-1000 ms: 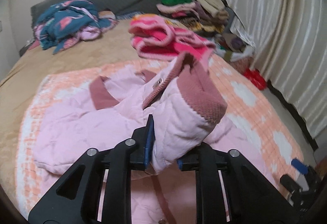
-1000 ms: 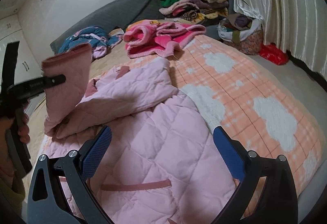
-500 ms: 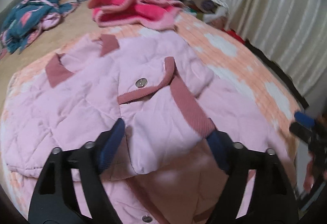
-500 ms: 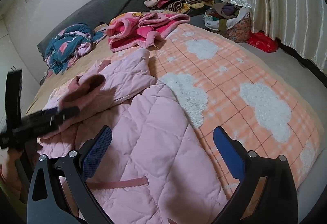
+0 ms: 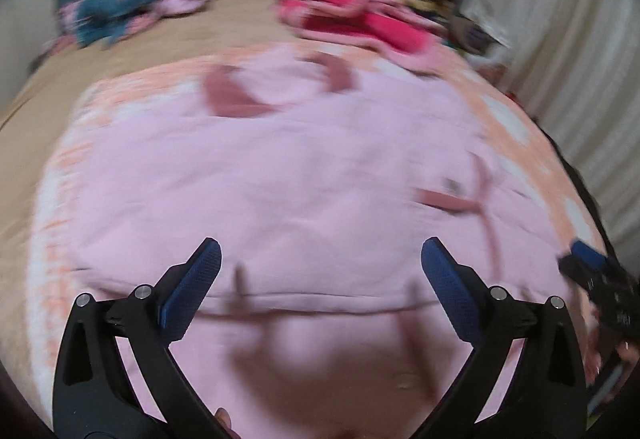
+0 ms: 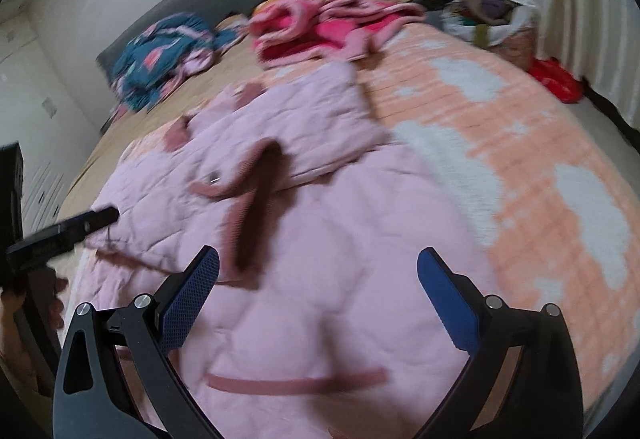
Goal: Fold large clothes
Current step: 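Grasp the ribbed cuff of the folded sleeve with the right tool, then straighten the ribbed cuff along the jacket front and open the right tool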
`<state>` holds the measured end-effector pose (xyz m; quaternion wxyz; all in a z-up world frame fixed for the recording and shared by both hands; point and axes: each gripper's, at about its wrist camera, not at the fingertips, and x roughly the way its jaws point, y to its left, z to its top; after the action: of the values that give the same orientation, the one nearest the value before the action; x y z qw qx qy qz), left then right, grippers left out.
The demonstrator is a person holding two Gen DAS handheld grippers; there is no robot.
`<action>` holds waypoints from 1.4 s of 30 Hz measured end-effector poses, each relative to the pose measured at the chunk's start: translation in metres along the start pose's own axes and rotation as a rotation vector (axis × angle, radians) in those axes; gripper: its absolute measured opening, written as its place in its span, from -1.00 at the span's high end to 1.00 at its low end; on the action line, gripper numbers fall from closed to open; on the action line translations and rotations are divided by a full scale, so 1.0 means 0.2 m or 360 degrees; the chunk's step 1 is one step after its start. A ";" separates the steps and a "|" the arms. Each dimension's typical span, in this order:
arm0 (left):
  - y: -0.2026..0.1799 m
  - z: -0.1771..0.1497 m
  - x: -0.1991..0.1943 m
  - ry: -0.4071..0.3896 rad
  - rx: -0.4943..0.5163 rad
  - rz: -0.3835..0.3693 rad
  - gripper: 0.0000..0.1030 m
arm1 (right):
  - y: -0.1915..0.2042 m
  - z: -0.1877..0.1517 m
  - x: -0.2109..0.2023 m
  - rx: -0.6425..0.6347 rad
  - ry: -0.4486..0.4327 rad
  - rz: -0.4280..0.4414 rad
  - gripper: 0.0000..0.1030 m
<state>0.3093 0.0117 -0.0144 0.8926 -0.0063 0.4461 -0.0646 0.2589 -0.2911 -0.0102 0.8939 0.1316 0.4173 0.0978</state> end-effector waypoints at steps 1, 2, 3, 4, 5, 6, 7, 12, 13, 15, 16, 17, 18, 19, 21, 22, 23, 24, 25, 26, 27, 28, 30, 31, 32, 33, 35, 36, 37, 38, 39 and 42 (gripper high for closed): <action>0.08 0.02 -0.02 -0.0024 -0.0039 0.0030 -0.82 | 0.04 0.00 0.02 -0.0019 0.0012 0.0028 -0.92; 0.11 0.02 -0.03 -0.0033 -0.0064 0.0039 -0.82 | 0.08 0.01 0.06 -0.0036 0.0034 0.0051 -0.92; 0.19 0.02 -0.04 -0.0039 -0.0124 0.0041 -0.82 | 0.11 0.01 0.08 -0.0044 0.0049 0.0063 -0.92; 0.25 0.03 -0.04 -0.0042 -0.0177 0.0050 -0.82 | 0.14 0.02 0.12 -0.0049 0.0073 0.0086 -0.92; 0.31 0.03 -0.05 -0.0044 -0.0225 0.0082 -0.82 | 0.17 0.03 0.14 -0.0050 0.0091 0.0093 -0.92; 0.35 0.04 -0.05 -0.0049 -0.0251 0.0109 -0.82 | 0.19 0.04 0.18 -0.0048 0.0107 0.0108 -0.92; 0.39 0.04 -0.05 -0.0060 -0.0278 0.0141 -0.82 | 0.21 0.04 0.20 -0.0040 0.0120 0.0113 -0.92; 0.54 0.07 -0.06 -0.0136 -0.0347 0.0298 -0.82 | 0.25 0.06 0.36 0.0050 0.0202 0.0165 -0.92; 0.57 0.06 -0.06 -0.0148 -0.0370 0.0305 -0.82 | 0.26 0.06 0.39 0.0062 0.0217 0.0165 -0.89; 0.62 0.05 -0.06 -0.0159 -0.0416 0.0304 -0.82 | 0.27 0.06 0.43 0.0084 0.0241 0.0193 -0.50; 0.65 0.04 -0.06 -0.0164 -0.0438 0.0307 -0.82 | 0.27 0.05 0.45 0.0083 0.0253 0.0190 -0.31; 0.68 0.04 -0.06 -0.0172 -0.0456 0.0316 -0.82 | 0.28 0.04 0.46 0.0072 0.0251 0.0167 -0.15; 0.70 0.05 -0.06 -0.0185 -0.0470 0.0322 -0.82 | 0.28 0.04 0.46 0.0051 0.0225 0.0163 0.01; 0.71 0.05 -0.06 -0.0199 -0.0480 0.0321 -0.82 | 0.29 0.03 0.46 0.0025 0.0199 0.0186 0.38; 0.77 0.05 -0.06 -0.0221 -0.0506 0.0334 -0.82 | 0.32 0.04 0.43 -0.0048 0.0144 0.0195 0.62; 0.79 0.06 -0.05 -0.0221 -0.0517 0.0344 -0.82 | 0.34 0.06 0.41 -0.0096 0.0109 0.0188 0.70; 0.81 0.06 -0.05 -0.0214 -0.0525 0.0342 -0.82 | 0.37 0.08 0.37 -0.0164 0.0053 0.0169 0.73; 0.83 0.06 -0.05 -0.0215 -0.0534 0.0336 -0.82 | 0.38 0.11 0.34 -0.0212 0.0007 0.0156 0.74; 0.84 0.06 -0.05 -0.0220 -0.0541 0.0336 -0.82 | 0.41 0.15 0.29 -0.0290 -0.0071 0.0145 0.74; 0.84 0.07 -0.05 -0.0225 -0.0539 0.0334 -0.82 | 0.42 0.19 0.26 -0.0338 -0.0121 0.0143 0.74; 0.84 0.07 -0.05 -0.0236 -0.0538 0.0328 -0.82 | 0.45 0.26 0.21 -0.0406 -0.0189 0.0140 0.74; 0.85 0.08 -0.05 -0.0242 -0.0549 0.0321 -0.82 | 0.45 0.30 0.18 -0.0441 -0.0224 0.0130 0.74; 0.84 0.10 -0.05 -0.0259 -0.0556 0.0271 -0.82 | 0.46 0.39 0.14 -0.0515 -0.0282 0.0087 0.74; 0.82 0.10 -0.05 -0.0266 -0.0544 0.0250 -0.82 | 0.47 0.43 0.14 -0.0537 -0.0301 0.0071 0.74; 0.79 0.11 -0.04 -0.0269 -0.0524 0.0234 -0.82 | 0.46 0.46 0.15 -0.0551 -0.0310 0.0064 0.75; 0.77 0.12 -0.03 -0.0269 -0.0503 0.0212 -0.82 | 0.46 0.49 0.16 -0.0561 -0.0309 0.0058 0.75; 0.73 0.13 -0.01 -0.0266 -0.0460 0.0169 -0.82 | 0.45 0.52 0.18 -0.0571 -0.0300 0.0032 0.75; 0.70 0.13 0.00 -0.0259 -0.0432 0.0168 -0.82 | 0.45 0.53 0.20 -0.0576 -0.0302 0.0018 0.75; 0.67 0.13 0.01 -0.0254 -0.0406 0.0163 -0.82 | 0.45 0.53 0.21 -0.0578 -0.0302 0.0011 0.76; 0.65 0.13 0.02 -0.0254 -0.0389 0.0158 -0.82 | 0.44 0.53 0.22 -0.0586 -0.0302 -0.0005 0.77; 0.63 0.13 0.04 -0.0245 -0.0380 0.0145 -0.82 | 0.45 0.53 0.24 -0.0593 -0.0306 -0.0024 0.78; 0.58 0.13 0.08 -0.0229 -0.0360 0.0113 -0.82 | 0.43 0.53 0.30 -0.0574 -0.0291 -0.0048 0.80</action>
<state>0.3519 0.1241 -0.0195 0.9176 -0.0958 0.3853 0.0184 0.3732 -0.2103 0.0401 0.9384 -0.0285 0.3121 0.1453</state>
